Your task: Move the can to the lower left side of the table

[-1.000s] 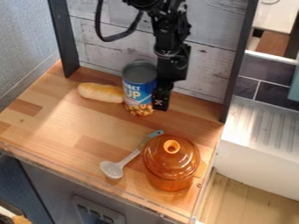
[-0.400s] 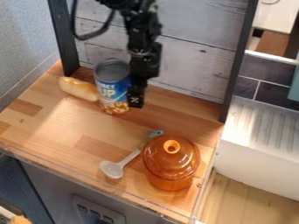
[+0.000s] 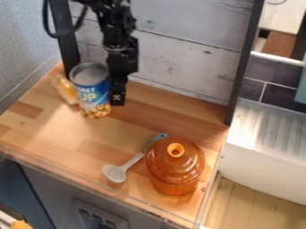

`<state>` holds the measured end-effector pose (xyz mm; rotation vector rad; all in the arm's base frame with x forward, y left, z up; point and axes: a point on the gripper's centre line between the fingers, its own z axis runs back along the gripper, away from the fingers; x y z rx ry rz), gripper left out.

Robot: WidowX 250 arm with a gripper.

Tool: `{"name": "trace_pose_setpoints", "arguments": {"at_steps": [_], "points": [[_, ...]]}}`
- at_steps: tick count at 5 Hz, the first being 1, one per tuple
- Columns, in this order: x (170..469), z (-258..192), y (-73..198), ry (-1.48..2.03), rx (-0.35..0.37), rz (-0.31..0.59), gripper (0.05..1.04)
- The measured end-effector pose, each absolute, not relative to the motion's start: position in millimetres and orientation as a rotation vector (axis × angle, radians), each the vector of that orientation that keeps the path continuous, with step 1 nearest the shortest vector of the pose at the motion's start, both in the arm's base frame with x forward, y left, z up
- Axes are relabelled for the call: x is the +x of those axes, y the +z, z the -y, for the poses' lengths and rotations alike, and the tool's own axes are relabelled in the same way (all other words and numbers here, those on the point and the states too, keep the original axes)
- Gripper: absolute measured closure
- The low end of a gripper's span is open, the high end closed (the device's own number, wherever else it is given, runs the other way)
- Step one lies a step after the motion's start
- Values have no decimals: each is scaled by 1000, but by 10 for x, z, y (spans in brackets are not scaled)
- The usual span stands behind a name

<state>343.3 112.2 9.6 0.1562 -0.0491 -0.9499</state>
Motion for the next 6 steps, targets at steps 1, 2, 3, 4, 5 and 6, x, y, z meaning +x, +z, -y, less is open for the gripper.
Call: {"name": "trace_pose_setpoints", "arguments": {"at_steps": [1, 2, 3, 4, 5, 6], "points": [[3286, -1239, 64, -886, 148, 31, 83], [3193, -1324, 55, -836, 154, 5, 83], [3034, -1414, 10, -766, 134, -7, 83], [2939, -1519, 118, -705, 159, 7, 83], [2861, -1555, 89, -669, 150, -6, 83], [2854, -1563, 89, -668, 149, -7, 83]]}}
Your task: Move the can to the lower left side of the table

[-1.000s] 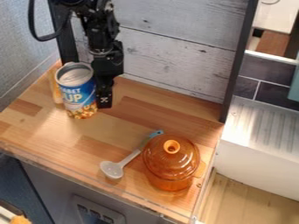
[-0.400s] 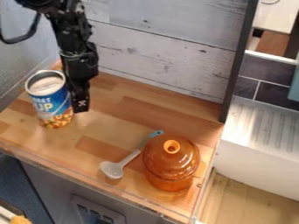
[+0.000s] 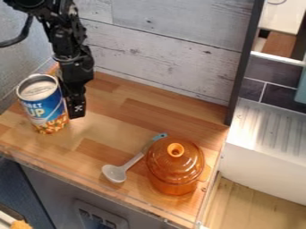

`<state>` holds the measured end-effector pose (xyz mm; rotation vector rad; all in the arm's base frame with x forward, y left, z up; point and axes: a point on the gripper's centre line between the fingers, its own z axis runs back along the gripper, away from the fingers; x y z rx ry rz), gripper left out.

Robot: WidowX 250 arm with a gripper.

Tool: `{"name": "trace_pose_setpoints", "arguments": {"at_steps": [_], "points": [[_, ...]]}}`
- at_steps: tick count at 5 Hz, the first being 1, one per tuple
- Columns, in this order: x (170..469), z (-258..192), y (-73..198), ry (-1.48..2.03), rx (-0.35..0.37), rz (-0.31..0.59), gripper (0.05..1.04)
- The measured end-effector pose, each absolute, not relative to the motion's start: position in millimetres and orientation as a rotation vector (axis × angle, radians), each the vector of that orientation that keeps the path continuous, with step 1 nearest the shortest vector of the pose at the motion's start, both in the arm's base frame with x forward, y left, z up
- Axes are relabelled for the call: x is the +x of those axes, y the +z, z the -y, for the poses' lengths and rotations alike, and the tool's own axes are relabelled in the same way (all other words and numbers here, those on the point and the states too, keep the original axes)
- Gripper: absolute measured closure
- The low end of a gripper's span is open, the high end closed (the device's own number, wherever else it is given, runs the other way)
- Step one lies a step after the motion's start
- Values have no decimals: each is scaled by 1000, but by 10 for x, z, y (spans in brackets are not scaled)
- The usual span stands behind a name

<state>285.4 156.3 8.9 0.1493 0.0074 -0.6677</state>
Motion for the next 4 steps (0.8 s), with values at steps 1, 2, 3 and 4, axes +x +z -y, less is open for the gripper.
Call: {"name": "trace_pose_setpoints", "arguments": {"at_steps": [1, 2, 3, 4], "points": [[2932, -1541, 135, -683, 148, 12, 83], [3059, -1419, 178, -734, 135, 42, 83], [3218, -1251, 249, -796, 124, 79, 83], [3318, -1099, 485, -865, 84, 101, 83]]}}
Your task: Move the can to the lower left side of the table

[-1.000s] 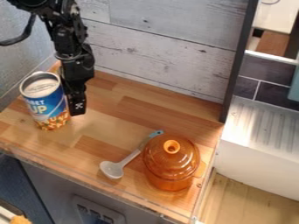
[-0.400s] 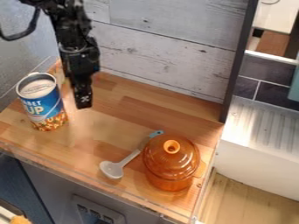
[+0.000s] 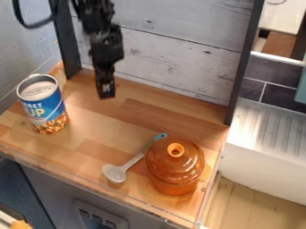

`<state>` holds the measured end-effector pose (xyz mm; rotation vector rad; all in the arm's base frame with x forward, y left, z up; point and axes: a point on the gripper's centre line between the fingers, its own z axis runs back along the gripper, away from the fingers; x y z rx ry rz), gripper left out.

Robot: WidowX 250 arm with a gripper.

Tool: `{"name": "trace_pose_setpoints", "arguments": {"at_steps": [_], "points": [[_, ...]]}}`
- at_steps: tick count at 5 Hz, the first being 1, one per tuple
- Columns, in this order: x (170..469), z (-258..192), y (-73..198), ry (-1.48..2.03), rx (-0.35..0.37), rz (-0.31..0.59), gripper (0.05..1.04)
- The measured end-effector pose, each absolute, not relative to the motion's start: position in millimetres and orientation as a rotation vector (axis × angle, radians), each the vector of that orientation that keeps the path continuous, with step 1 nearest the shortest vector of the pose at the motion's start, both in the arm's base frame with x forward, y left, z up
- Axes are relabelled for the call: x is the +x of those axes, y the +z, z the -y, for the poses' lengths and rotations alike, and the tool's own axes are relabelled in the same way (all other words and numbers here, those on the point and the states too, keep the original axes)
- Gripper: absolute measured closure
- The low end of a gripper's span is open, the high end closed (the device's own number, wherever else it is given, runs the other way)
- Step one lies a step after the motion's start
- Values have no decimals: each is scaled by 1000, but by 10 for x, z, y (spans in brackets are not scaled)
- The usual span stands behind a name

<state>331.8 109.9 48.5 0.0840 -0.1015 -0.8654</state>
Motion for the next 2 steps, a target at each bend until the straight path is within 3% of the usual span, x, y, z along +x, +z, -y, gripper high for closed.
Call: {"name": "trace_pose_setpoints", "arguments": {"at_steps": [2], "points": [[3288, -1055, 653, -873, 102, 56, 83]]}}
